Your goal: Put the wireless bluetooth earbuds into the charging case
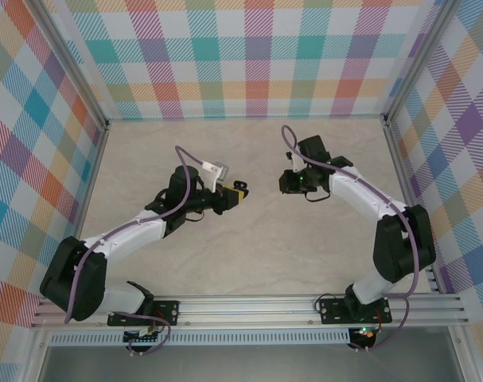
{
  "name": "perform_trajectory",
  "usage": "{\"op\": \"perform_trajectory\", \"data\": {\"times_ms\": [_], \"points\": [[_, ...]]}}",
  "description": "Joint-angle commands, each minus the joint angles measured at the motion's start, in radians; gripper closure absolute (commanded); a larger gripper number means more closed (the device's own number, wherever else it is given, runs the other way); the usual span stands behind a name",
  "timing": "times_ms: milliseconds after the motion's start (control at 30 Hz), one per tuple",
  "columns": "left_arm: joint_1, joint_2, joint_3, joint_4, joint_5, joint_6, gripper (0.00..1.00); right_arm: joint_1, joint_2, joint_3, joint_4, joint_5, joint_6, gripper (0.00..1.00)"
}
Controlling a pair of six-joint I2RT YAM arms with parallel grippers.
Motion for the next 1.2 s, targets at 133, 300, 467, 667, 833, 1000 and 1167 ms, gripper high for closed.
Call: {"op": "perform_trajectory", "data": {"times_ms": [133,300,467,667,833,1000,1167], "points": [[0.005,0.041,0.035,0.081,0.083,-0.029,0.93,0.041,-0.144,0.002,0.071,-0.102,-0.023,0.79],[-0.001,0.030,0.022,0.152,0.126,-0.019,0.93,0.100,-0.223,0.024,0.089,-0.079,-0.061,0.79],[-0.012,-0.012,-0.009,0.216,0.151,0.045,0.93,0.158,-0.289,0.027,0.107,-0.041,-0.094,0.78],[-0.025,-0.063,-0.027,0.255,0.161,0.152,0.95,0.211,-0.329,0.055,0.097,-0.017,-0.121,0.78],[-0.039,-0.090,-0.018,0.248,0.154,0.248,0.95,0.239,-0.360,0.074,0.105,-0.016,-0.130,0.78],[-0.046,-0.110,-0.033,0.281,0.144,0.299,0.96,0.257,-0.381,0.077,0.123,-0.009,-0.133,0.78],[-0.052,-0.117,-0.035,0.298,0.132,0.302,0.98,0.276,-0.402,0.054,0.174,0.025,-0.136,0.78]]}}
